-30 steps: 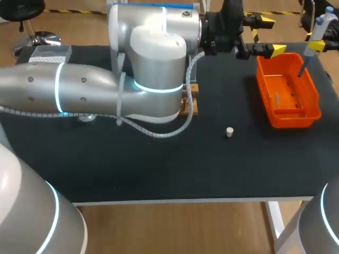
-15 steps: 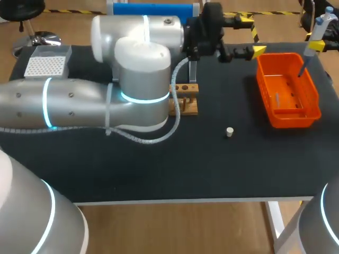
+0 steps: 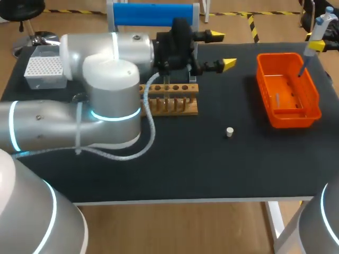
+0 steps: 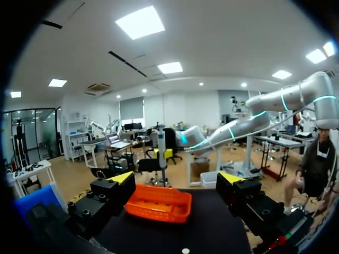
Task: Invert the test tube, pick up the pipette, mount the tip to pipette, aspirate from beaker and dispense into the tube, eject the tip, return the pipette, and cap with the stopper.
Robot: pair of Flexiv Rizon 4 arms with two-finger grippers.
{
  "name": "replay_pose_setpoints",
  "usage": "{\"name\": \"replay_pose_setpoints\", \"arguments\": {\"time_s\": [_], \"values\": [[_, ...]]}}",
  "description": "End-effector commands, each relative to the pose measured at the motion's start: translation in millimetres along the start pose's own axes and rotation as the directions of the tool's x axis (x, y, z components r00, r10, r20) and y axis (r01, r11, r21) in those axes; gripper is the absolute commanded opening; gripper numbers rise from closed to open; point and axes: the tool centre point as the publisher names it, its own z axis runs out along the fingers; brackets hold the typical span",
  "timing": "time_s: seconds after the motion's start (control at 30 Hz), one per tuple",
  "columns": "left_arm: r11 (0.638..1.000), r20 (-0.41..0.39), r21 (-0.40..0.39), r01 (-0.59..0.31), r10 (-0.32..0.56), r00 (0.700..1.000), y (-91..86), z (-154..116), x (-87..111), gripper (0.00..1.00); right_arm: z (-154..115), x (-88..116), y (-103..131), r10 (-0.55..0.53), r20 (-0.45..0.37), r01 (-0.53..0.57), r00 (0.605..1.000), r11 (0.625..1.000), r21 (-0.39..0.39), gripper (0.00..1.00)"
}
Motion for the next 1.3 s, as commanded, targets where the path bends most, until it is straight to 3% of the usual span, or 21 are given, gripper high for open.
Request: {"name": "replay_pose_setpoints", "arguments": {"time_s": [0.03,0.43,1.3], "values": [[1.0,-0.004,0.0,0.002,-0.002,1.0,5.1,-56,5.1,1.0,0,-1,1,0.0,-0.001,0.0,1.0,1.0,0.003,0.0],[1.0,0.008,0.006,0.015,-0.015,1.0,19.7,-89,7.5,1.0,0,-1,1,0.0,-0.001,0.0,1.0,1.0,0.003,0.0],[0.999,0.018,-0.003,0.037,-0.037,0.999,24.1,-91,8.7,1.0,0,-1,1,0.0,-0.001,0.0,1.0,1.0,0.003,0.0]]}}
